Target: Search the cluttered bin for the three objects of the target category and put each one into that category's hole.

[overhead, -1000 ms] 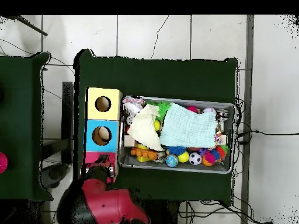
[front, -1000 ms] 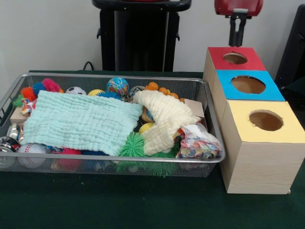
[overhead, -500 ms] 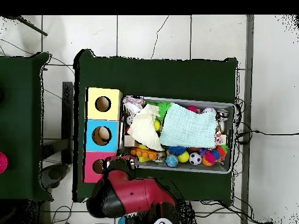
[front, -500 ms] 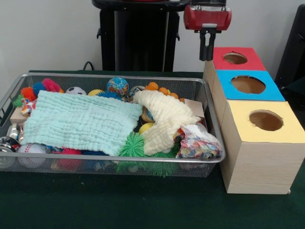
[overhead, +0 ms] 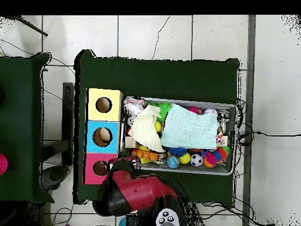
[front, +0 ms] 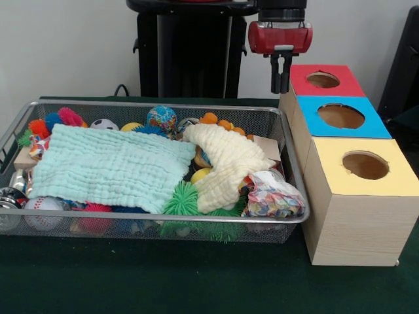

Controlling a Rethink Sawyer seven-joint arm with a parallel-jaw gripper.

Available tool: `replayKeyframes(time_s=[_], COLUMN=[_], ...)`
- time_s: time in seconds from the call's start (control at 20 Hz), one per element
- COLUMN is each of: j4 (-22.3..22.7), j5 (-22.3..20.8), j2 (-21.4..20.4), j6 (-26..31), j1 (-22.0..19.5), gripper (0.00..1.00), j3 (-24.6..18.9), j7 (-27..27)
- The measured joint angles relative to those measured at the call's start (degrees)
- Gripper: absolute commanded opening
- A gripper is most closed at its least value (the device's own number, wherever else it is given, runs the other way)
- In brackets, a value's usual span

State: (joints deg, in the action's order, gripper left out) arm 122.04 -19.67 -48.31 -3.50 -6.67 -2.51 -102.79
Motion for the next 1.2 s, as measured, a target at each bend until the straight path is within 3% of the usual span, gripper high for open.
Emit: replayKeyframes(time_s=[0.1, 0.15, 0.45, 0.85, 1.2], j4=[-0.01, -0.01, -0.05, -0.05, -0.35], j5=[-0.32, -0.48, -0.8, -0.81, -0.83], j2=[0.11, 0.06, -0.08, -2.49, -5.35], j6=[0.0, 0.0, 0.0, 0.78, 4.93], j1=[-0.51, -1.18, -2.66, -7.9, -12.7], gripper=[0.0, 1.0, 1.0, 1.0, 1.0], j3=[-0.81, -1.47, -2.99, -8.63, -13.9], j7=[0.0, 0.0, 0.0, 0.0, 0.0])
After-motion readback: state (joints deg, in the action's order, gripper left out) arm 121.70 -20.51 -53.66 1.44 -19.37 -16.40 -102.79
